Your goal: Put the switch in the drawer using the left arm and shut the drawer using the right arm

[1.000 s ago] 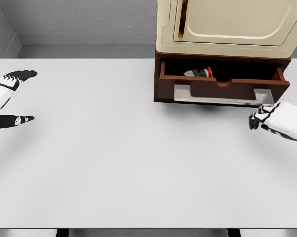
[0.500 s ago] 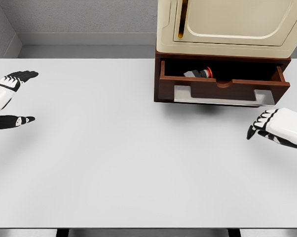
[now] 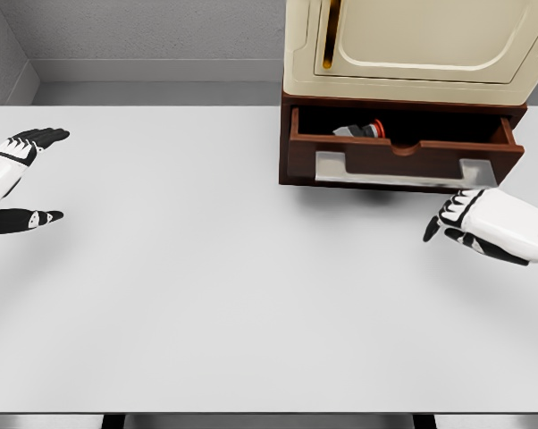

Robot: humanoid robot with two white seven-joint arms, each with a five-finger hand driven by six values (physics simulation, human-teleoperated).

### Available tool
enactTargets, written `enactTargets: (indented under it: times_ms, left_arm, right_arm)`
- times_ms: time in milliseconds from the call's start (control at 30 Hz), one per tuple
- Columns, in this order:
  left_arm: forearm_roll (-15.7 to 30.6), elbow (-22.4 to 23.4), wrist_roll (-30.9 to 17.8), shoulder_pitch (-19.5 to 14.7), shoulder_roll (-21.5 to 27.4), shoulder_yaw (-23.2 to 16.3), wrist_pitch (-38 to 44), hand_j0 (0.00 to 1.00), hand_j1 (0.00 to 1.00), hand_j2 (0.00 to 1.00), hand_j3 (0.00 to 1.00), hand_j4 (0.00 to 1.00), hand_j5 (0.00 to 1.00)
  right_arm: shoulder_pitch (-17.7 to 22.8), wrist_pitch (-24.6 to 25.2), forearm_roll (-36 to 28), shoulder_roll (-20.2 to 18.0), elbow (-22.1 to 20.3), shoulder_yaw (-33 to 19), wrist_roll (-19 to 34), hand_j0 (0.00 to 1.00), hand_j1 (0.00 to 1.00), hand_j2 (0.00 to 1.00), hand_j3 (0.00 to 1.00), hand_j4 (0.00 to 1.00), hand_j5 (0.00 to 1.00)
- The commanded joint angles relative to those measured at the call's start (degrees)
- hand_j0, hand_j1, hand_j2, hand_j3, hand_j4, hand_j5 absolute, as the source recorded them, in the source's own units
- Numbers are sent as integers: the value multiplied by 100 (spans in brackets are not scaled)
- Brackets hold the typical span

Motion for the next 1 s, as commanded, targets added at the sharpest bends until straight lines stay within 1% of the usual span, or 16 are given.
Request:
enactTargets:
  times_ms: [0, 67, 167, 233, 300, 400, 433, 633, 667, 767, 867, 967]
  left_arm:
    - [52, -2, 3, 0, 4, 1, 11, 100, 100, 100, 100, 100, 100]
    - [52, -2, 3, 0, 4, 1, 11, 100, 100, 100, 100, 100, 100]
    - [52, -10, 3, 0, 4, 1, 11, 100, 100, 100, 100, 100, 100]
    - [61, -10, 3, 0, -5, 1, 11, 100, 100, 100, 100, 100, 100]
    - [61, -10, 3, 0, -5, 1, 11, 100, 100, 100, 100, 100, 100]
    - [70, -10, 3, 0, -5, 1, 11, 100, 100, 100, 100, 100, 100]
    - [70, -10, 3, 0, -5, 1, 11, 100, 100, 100, 100, 100, 100]
    - [79, -10, 3, 0, -5, 1, 11, 100, 100, 100, 100, 100, 100]
    - [70, -10, 3, 0, -5, 1, 11, 100, 100, 100, 100, 100, 100]
    - [70, -10, 3, 0, -5, 1, 11, 100, 100, 100, 100, 100, 100]
    - [70, -10, 3, 0, -5, 1, 11, 100, 100, 100, 100, 100, 100]
    - [79, 7, 3, 0, 4, 1, 11, 100, 100, 100, 100, 100, 100]
  right_arm:
    - [-9, 15, -86, 21, -2, -9, -38, 50, 50, 50, 50, 50, 50]
    - [-88, 15, -68, 21, 24, -1, -38, 50, 50, 50, 50, 50, 50]
    - [-176, 15, -68, 170, 130, -9, -38, 50, 50, 50, 50, 50, 50]
    - [-308, 15, -59, 320, 130, 0, -30, 49, 49, 49, 49, 49, 49]
    - [-413, 15, -59, 320, 130, 0, -30, 49, 49, 49, 49, 49, 49]
    - [-431, 15, -42, 329, 138, 17, -30, 50, 50, 50, 50, 50, 50]
    - [-431, 15, -42, 329, 147, 105, -30, 50, 50, 50, 50, 50, 50]
    - [-492, 15, 81, 329, 340, 123, -21, 50, 50, 50, 50, 50, 50]
    - [-554, 15, 81, 329, 349, 140, -21, 50, 50, 50, 50, 50, 50]
    - [-826, 15, 81, 434, 402, 430, -21, 49, 49, 49, 49, 49, 49]
    - [-844, 15, 90, 443, 411, 448, -21, 50, 50, 50, 50, 50, 50]
    - [-975, 15, 90, 443, 428, 509, -21, 50, 50, 50, 50, 50, 50]
